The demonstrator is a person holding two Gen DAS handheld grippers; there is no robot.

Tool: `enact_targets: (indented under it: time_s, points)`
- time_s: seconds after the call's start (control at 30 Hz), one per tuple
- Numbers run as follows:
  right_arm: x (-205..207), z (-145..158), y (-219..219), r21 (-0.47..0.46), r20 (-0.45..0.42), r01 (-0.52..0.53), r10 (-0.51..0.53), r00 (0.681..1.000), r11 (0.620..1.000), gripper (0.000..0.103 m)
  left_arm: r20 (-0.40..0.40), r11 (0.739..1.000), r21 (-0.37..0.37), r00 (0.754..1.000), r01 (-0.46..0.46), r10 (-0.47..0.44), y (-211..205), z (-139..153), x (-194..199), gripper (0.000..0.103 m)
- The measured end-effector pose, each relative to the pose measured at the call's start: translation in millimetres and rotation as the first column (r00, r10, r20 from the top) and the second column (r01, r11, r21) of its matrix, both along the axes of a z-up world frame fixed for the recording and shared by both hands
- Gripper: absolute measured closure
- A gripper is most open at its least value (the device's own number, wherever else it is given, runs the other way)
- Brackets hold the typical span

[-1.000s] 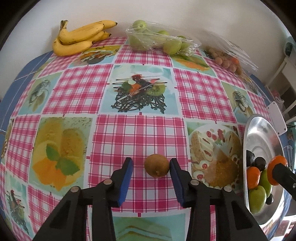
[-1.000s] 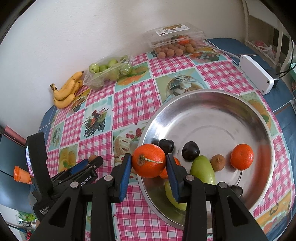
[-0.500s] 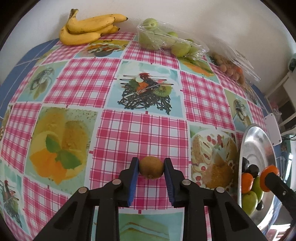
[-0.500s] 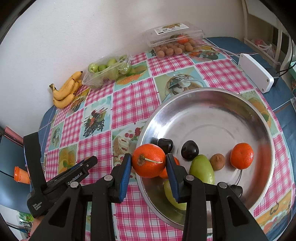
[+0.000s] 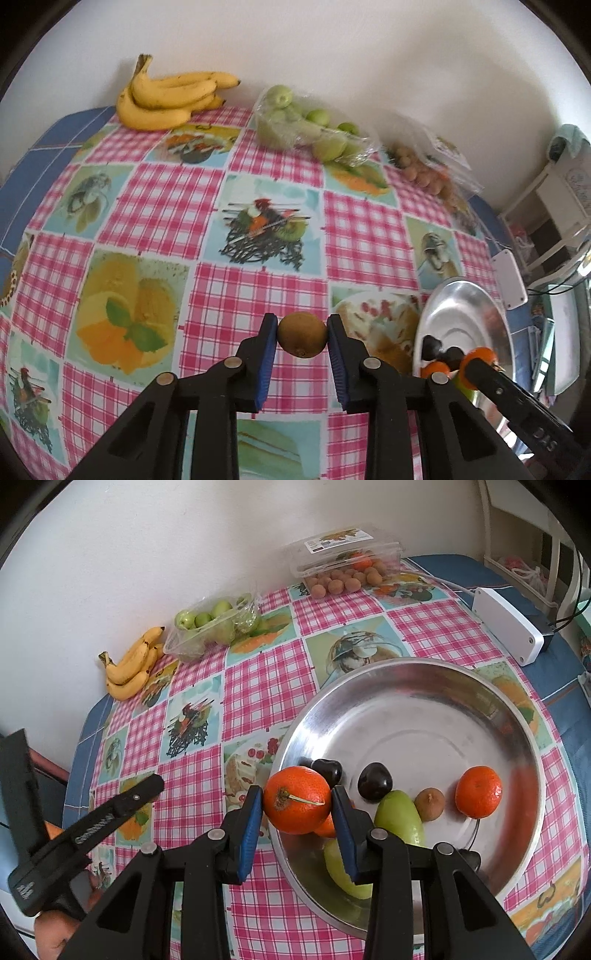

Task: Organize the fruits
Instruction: 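Carry the orange and kiwi over the steel bowl with both tools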

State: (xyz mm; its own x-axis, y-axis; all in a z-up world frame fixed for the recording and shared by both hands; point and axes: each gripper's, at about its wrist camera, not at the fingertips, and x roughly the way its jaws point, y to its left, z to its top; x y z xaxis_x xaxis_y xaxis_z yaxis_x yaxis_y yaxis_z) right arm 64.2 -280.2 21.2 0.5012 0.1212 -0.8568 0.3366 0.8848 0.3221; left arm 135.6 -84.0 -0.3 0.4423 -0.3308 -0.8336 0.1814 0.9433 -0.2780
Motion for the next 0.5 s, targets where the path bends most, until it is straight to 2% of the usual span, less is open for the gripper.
enact_targets:
  time_s: [0.3,0.5]
  points:
    - [-12,0,-35,0.009,-0.003,0.103,-0.103,0.995,0.995,0.064,0.02,0.994,-0.016,0.994,0.11,-0.11,-31,10,-17,0.074]
    - [-26,5,-65,0.013,0.008,0.186,-0.186,0.982,0.982,0.064,0.02,0.975,-0.005,0.975,0.221,-0.221,-68,9,-35,0.074]
